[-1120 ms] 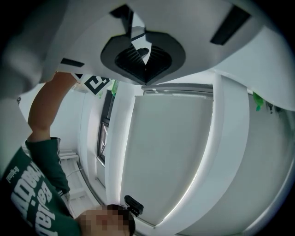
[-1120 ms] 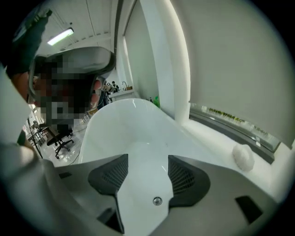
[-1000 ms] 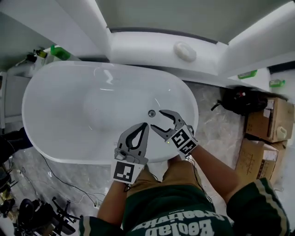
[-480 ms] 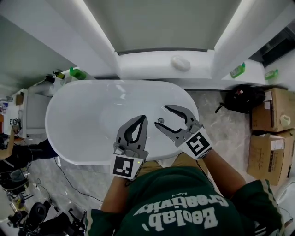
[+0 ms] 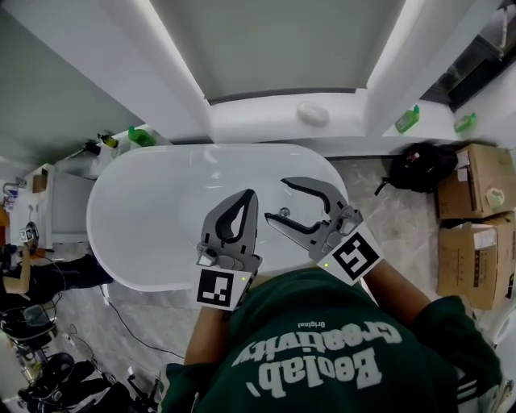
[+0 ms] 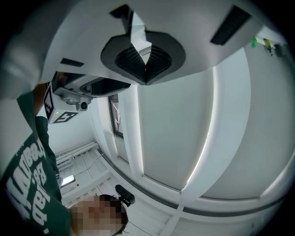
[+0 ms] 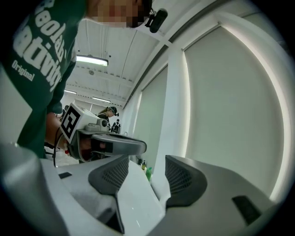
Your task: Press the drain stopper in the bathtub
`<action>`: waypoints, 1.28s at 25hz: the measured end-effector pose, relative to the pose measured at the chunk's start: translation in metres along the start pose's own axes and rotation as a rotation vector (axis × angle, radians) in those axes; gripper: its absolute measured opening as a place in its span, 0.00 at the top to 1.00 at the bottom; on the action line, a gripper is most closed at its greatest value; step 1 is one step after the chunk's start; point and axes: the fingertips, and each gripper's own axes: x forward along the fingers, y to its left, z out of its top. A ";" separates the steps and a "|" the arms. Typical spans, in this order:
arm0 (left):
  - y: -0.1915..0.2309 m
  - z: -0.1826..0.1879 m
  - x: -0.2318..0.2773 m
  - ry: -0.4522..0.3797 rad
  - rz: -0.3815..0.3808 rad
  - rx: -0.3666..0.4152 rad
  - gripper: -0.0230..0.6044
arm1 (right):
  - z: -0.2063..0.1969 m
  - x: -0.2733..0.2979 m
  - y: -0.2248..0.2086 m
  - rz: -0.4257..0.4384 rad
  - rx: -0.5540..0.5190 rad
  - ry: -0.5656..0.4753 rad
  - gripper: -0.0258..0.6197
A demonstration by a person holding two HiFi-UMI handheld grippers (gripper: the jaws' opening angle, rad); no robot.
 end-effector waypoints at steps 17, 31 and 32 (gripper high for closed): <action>-0.022 0.028 -0.019 -0.058 -0.006 0.099 0.95 | 0.032 -0.025 0.020 0.051 0.024 -0.067 0.81; -0.039 0.022 -0.015 -0.031 -0.054 0.095 0.95 | 0.031 -0.033 0.017 0.005 -0.032 -0.056 0.94; -0.039 0.021 -0.015 -0.027 -0.053 0.093 0.95 | 0.030 -0.033 0.015 -0.003 -0.022 -0.058 0.94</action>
